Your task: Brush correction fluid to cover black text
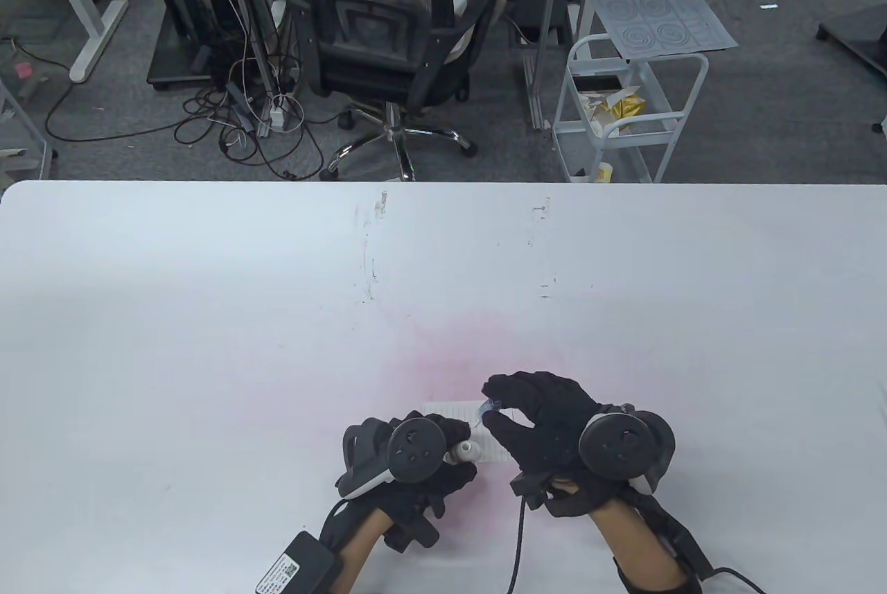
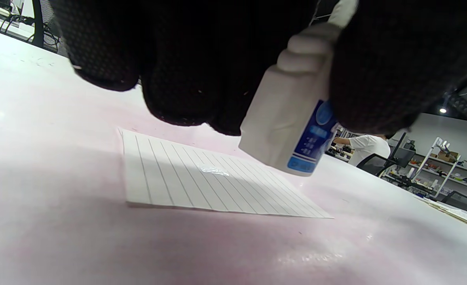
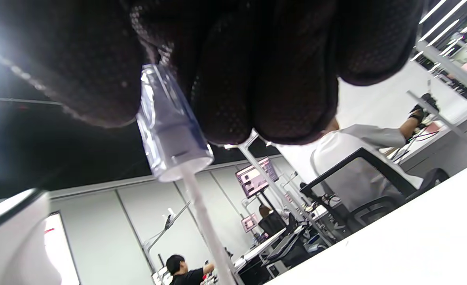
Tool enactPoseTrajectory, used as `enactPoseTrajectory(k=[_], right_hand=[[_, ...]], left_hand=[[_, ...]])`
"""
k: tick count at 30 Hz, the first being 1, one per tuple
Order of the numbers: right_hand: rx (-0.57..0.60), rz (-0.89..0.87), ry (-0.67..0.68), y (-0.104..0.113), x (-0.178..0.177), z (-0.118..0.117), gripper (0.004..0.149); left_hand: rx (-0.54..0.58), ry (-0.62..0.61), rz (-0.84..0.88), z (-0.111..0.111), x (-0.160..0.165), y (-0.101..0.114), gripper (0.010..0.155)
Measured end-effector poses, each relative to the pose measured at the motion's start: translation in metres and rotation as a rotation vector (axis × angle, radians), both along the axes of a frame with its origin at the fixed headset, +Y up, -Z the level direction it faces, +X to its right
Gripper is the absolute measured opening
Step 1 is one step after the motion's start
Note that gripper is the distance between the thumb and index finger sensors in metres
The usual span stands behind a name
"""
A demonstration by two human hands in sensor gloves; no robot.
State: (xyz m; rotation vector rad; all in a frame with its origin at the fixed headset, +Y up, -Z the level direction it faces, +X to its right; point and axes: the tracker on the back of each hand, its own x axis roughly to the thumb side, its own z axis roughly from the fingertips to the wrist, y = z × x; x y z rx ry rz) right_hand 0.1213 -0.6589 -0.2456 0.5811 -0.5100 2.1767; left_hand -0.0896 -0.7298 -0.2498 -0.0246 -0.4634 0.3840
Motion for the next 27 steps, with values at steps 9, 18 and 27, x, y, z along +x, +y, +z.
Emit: enactPoseTrajectory(k=[9,18,27], right_hand=[[-0.009,0.082,0.033,-0.006,-0.014,0.006,0.048],[-0.044,0.160,0.055,-0.016,-0.022,0.004,0.048],[-0.106,0.257,0.117,-0.029,-0.033,0.002,0.047]], left_hand=[[0.001,-0.009,0.002,0.001,0.001,0.001,0.061],[0.002,-0.009,0.008,0.001,0.001,0.001,0.061],[0.026,0.003,0.043,0.002,-0.004,0.004,0.061]])
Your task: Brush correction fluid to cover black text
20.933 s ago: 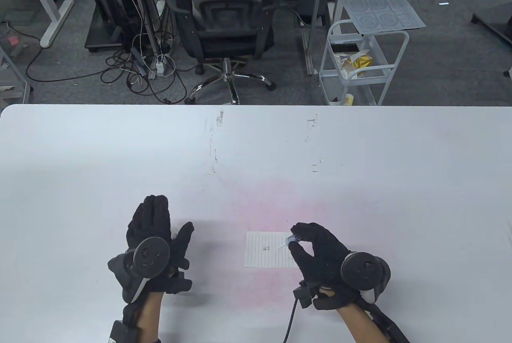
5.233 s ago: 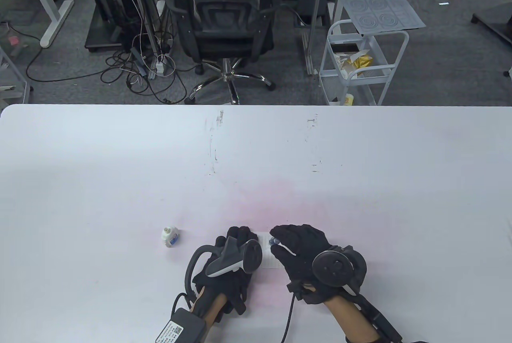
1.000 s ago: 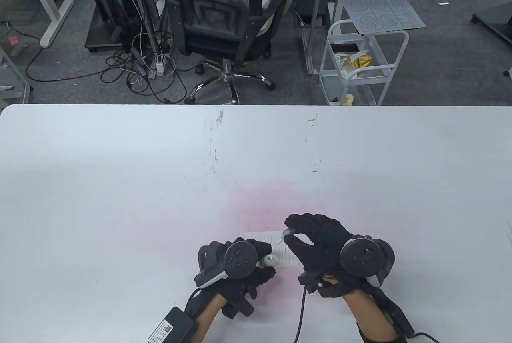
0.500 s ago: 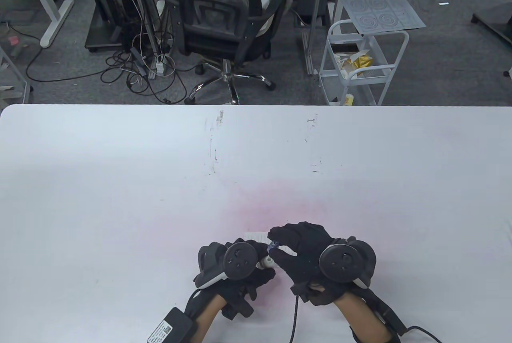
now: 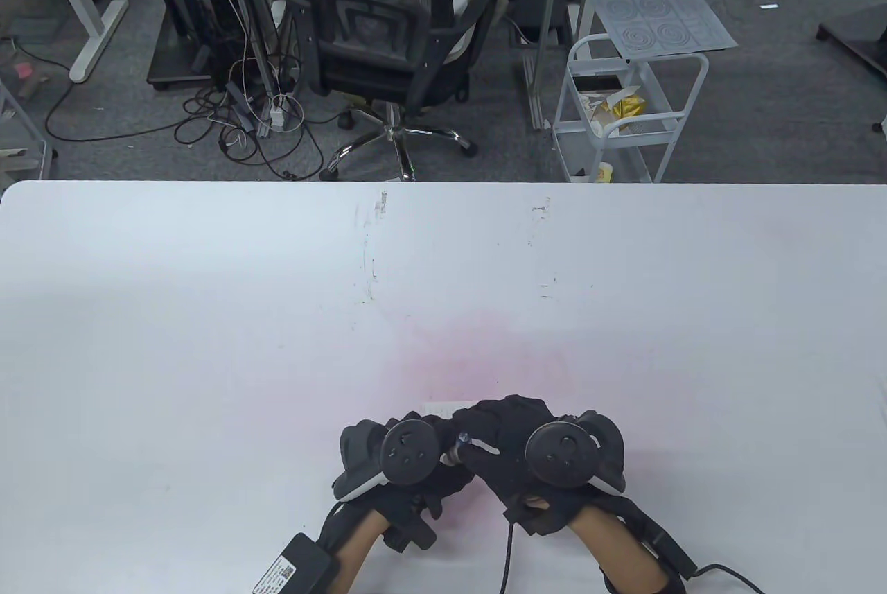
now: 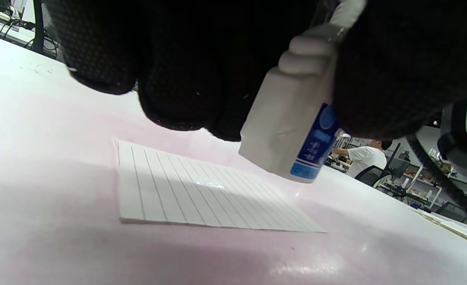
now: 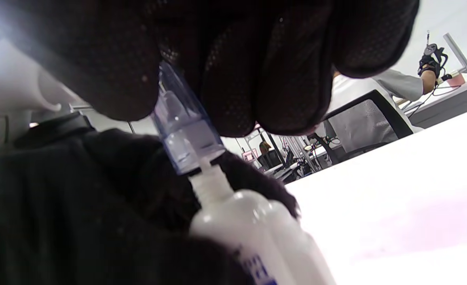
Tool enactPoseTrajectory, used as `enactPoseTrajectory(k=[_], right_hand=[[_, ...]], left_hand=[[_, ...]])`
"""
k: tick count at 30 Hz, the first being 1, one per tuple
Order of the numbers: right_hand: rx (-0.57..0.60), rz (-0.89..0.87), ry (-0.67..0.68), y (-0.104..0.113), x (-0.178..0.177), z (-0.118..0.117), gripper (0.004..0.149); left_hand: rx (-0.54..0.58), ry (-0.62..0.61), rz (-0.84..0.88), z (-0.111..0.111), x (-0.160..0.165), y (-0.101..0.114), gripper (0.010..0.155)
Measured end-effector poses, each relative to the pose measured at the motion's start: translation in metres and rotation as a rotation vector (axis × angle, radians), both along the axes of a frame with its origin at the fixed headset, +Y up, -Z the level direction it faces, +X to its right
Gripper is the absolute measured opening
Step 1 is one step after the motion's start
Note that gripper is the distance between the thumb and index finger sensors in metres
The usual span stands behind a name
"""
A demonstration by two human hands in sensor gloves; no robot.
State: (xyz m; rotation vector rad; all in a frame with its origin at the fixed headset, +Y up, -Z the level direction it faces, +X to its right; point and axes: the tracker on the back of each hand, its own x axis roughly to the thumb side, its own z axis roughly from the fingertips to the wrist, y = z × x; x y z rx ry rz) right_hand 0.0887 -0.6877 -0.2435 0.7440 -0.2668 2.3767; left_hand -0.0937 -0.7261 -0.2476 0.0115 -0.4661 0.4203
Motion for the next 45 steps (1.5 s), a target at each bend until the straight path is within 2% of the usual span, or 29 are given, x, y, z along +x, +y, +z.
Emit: enactPoseTrajectory(k=[14,19,24,27,31,33,36,39,45], right_hand=[[-0.121,0.000,0.070,-0.0025,0.0012,-0.0057,0.045],[-0.074,0.029,0.064,-0.0031,-0.0012,-0.0039,0.046],[-0.076,0.028,0.057,-0.0018,-0.0011,-0.0031,0.046],[0.032,0.084,-0.019,0.0008,-0.0018,0.0001,0.049],[0.052,0.122,-0.054,0.0008,-0.0030,0.0020,0.051],[0.033,0.137,-0.047,0.0006,-0.0022,0.0008,0.053],[-0.040,0.101,0.038,-0.0002,-0.0002,-0.0020,0.061],[-0.136,0.058,0.119,-0.0023,-0.0019,-0.0032,0.056],[-0.110,0.056,0.059,-0.0028,-0.0035,-0.0032,0.048]], left_hand=[[0.005,-0.014,-0.029,0.0019,0.0032,-0.0003,0.061],[0.005,-0.015,-0.031,0.0021,0.0034,-0.0001,0.060],[0.006,-0.014,-0.023,0.0019,0.0022,0.0006,0.060],[0.006,-0.019,-0.031,0.0021,0.0041,-0.0001,0.060],[0.006,-0.021,-0.034,0.0025,0.0053,-0.0003,0.060],[0.002,-0.021,-0.035,0.0026,0.0050,-0.0005,0.060],[0.000,-0.021,-0.038,0.0028,0.0050,-0.0004,0.060],[0.001,-0.020,-0.042,0.0028,0.0049,-0.0001,0.060],[-0.005,-0.022,-0.045,0.0027,0.0036,0.0008,0.060]])
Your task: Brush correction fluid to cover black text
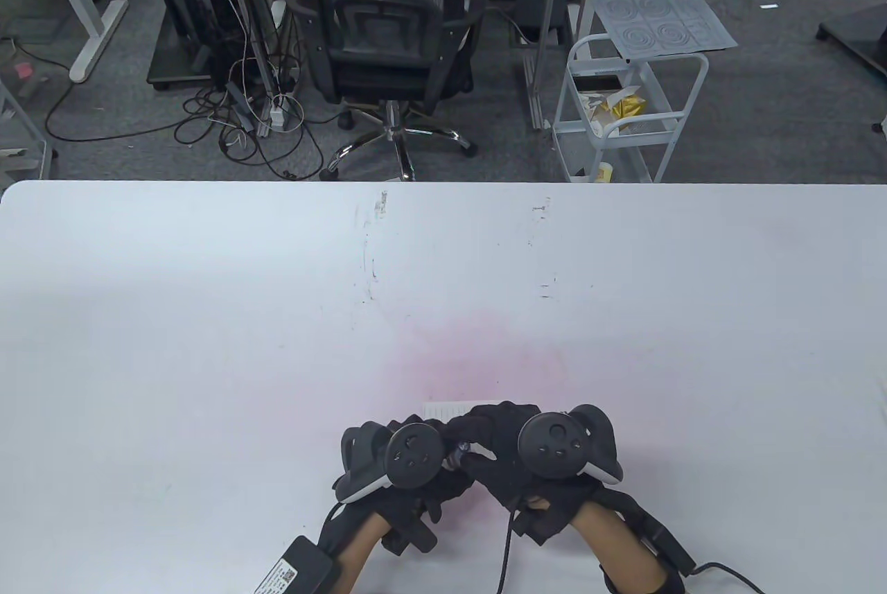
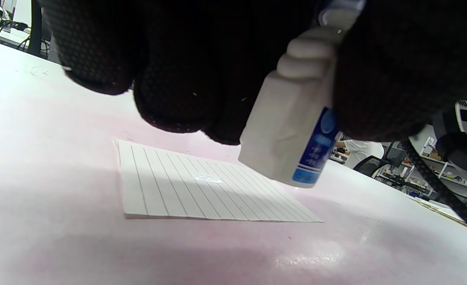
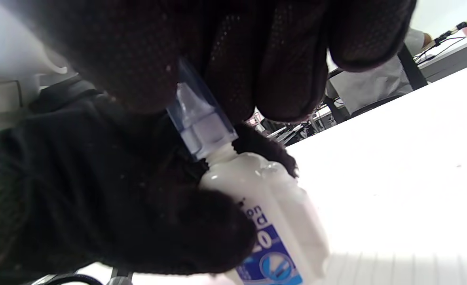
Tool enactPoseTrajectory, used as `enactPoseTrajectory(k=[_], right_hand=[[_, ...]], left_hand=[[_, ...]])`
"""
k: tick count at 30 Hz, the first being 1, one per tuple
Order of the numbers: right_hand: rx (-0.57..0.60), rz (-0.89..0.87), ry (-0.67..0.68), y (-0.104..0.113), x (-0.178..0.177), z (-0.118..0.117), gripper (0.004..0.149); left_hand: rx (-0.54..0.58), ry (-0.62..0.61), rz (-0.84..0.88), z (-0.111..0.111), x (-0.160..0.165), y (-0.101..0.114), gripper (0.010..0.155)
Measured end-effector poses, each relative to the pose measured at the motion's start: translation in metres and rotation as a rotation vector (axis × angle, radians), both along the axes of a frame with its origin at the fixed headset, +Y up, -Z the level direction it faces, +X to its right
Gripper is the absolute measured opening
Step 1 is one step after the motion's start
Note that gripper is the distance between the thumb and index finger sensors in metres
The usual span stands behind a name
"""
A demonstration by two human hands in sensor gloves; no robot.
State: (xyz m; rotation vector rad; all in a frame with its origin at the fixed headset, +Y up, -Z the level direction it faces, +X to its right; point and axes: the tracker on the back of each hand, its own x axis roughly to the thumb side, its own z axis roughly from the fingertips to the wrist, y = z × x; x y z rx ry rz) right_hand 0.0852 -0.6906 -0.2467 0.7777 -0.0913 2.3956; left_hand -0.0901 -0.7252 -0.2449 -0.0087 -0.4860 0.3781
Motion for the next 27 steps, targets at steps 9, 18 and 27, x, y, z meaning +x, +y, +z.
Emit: enactPoseTrajectory(k=[9,18,27], right_hand=[[0.121,0.080,-0.113,-0.0006,0.0018,0.0028,0.059],[0.011,0.002,-0.082,-0.0070,-0.0003,0.0000,0.051],[0.033,0.057,-0.036,-0.0075,-0.0015,0.0017,0.061]], left_hand=[[0.001,0.001,0.000,0.0003,0.0006,-0.0005,0.060],[-0.002,0.004,0.005,0.0005,-0.0022,0.0007,0.060],[0.006,0.016,0.008,0.0003,-0.0034,0.0019,0.060]])
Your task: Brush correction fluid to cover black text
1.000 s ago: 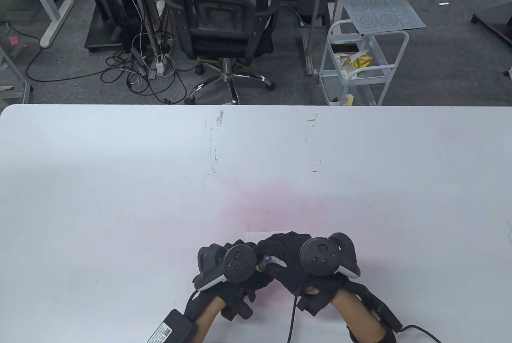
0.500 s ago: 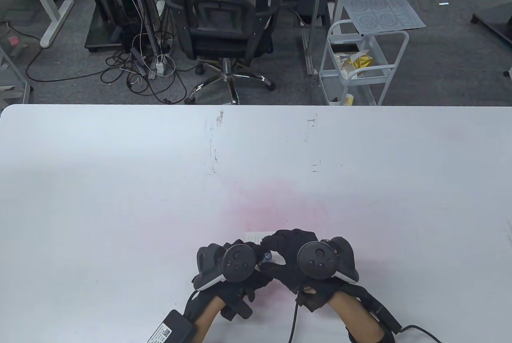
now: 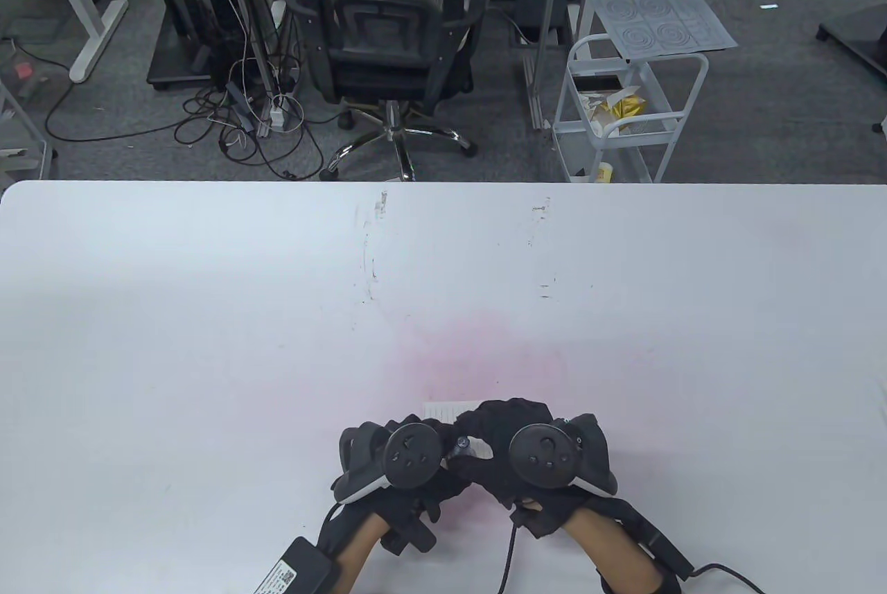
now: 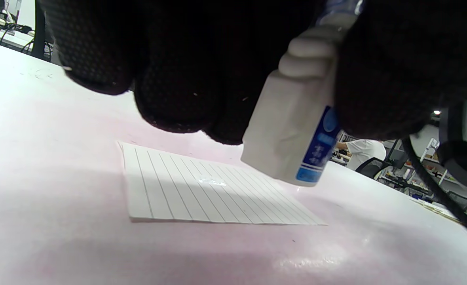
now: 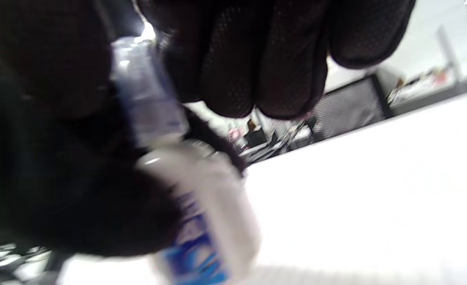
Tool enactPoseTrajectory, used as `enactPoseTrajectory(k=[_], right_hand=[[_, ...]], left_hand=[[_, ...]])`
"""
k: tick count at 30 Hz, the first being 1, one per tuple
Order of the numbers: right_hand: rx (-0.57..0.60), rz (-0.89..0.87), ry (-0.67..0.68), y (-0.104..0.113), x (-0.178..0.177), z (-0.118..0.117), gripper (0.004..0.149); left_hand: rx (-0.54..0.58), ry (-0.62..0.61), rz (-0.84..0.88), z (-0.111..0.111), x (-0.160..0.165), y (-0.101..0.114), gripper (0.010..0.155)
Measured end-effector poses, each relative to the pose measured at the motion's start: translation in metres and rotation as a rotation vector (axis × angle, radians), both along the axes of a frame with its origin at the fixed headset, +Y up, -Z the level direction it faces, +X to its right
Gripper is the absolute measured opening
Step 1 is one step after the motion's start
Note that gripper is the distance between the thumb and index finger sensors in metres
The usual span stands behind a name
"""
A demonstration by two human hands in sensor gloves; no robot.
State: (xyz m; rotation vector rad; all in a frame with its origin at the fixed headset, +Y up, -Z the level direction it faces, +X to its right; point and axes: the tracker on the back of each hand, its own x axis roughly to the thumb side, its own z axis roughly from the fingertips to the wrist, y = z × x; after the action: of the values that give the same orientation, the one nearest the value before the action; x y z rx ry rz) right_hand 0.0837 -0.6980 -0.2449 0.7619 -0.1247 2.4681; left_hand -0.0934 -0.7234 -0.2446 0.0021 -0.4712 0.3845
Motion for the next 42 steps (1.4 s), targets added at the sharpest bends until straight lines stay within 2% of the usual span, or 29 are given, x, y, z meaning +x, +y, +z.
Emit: enactPoseTrajectory(k=[1,5,11,15,23,28,31,36,39,42], right_hand=[[-0.036,-0.024,-0.003,-0.002,0.000,0.000,0.058],[-0.037,-0.054,-0.044,-0.004,0.000,-0.002,0.051],[0.033,-0.012,-0.130,-0.004,0.002,0.001,0.054],[-0.054,-0.048,-0.066,-0.007,0.000,0.000,0.064],[-0.057,-0.161,-0.133,-0.017,-0.004,0.003,0.053],[-0.039,-0.154,-0.182,-0.017,-0.003,0.004,0.052],[-0.037,-0.138,-0.163,-0.017,-0.002,0.003,0.054],[-0.118,-0.174,-0.076,-0.018,0.000,0.000,0.055],[-0.162,-0.216,-0.088,-0.023,0.001,-0.002,0.052],[-0.132,-0.178,-0.106,-0.023,0.001,-0.002,0.052]], left_hand=[[0.000,0.003,0.004,0.000,-0.001,0.000,0.060],[0.002,0.001,-0.003,0.000,-0.001,0.000,0.060],[0.002,-0.002,0.000,0.001,0.000,0.001,0.060],[0.006,0.023,0.028,0.000,-0.004,0.003,0.060],[0.022,0.058,0.022,0.001,-0.005,0.003,0.058],[0.025,0.050,0.032,0.001,-0.003,0.003,0.059],[0.014,0.044,0.045,0.001,-0.004,0.002,0.059],[0.011,0.050,0.060,0.000,-0.008,0.003,0.061],[0.008,0.044,0.054,0.000,-0.008,0.002,0.059],[0.014,0.034,0.031,0.000,-0.006,0.002,0.059]])
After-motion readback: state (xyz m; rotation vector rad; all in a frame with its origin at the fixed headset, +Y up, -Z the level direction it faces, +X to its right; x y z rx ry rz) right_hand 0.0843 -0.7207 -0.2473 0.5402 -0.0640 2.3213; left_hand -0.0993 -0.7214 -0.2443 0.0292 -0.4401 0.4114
